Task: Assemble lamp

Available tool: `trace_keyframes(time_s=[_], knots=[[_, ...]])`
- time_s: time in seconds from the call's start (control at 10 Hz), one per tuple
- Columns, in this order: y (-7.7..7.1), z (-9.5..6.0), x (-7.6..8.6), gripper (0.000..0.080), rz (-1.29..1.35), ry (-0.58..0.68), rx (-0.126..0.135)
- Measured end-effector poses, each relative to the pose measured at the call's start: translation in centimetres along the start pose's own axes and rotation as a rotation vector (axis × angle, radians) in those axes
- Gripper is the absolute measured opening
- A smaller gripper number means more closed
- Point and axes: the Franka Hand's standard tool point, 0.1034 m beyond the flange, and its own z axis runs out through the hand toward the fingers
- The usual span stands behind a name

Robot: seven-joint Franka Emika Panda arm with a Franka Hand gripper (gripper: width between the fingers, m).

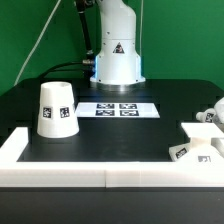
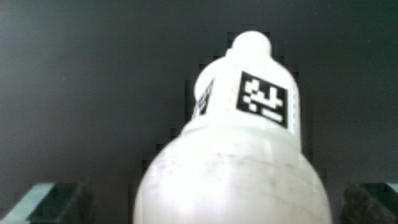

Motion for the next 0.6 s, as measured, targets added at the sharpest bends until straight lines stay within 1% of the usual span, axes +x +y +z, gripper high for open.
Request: trace_keyframes(time_s=[0.2,0.4,0.5,0.6], knots=[[-0.08,0.55,0.27,0.0699,-0.002,-0.007,0.002],[-0.08,0.64,0.30,0.0699,-0.002,-0.009,0.002],[-0.09,0.72,0.32,0.0604,-0.003,-0.010,0.003],[-0.08,0.72,0.32,0.0574,-0.002,-0.010,0.003]])
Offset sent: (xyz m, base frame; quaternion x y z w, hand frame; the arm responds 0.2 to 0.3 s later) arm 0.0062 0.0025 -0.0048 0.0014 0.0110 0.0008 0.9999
